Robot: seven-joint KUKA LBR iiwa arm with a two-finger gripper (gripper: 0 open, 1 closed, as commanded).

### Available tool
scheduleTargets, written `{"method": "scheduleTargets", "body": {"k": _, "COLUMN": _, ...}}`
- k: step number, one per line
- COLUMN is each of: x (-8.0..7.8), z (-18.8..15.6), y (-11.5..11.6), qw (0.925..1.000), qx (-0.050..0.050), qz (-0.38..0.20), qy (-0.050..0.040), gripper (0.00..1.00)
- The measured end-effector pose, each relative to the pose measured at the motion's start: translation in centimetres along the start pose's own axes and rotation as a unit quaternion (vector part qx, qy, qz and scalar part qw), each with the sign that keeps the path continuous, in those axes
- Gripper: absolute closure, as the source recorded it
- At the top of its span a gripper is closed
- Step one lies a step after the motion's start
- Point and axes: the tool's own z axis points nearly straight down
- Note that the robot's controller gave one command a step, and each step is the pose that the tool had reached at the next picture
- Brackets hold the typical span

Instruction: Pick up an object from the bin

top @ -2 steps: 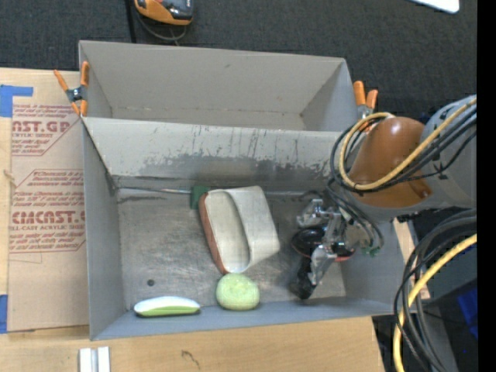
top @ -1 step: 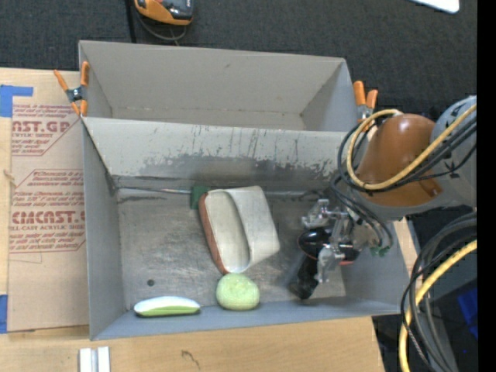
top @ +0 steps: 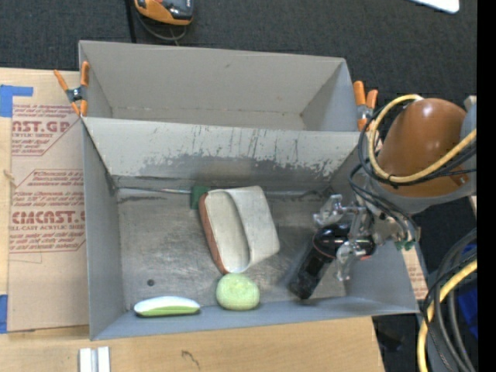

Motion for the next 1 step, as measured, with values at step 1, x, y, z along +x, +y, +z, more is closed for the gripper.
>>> {"method": "scheduleTargets", "body": {"k": 1, "x": 0.5, "z": -6.12, "y": -0.18, "qw": 0.9947, "qx": 0.0, "qz": -0.102, "qy": -0.0007, "gripper": 1.0}}
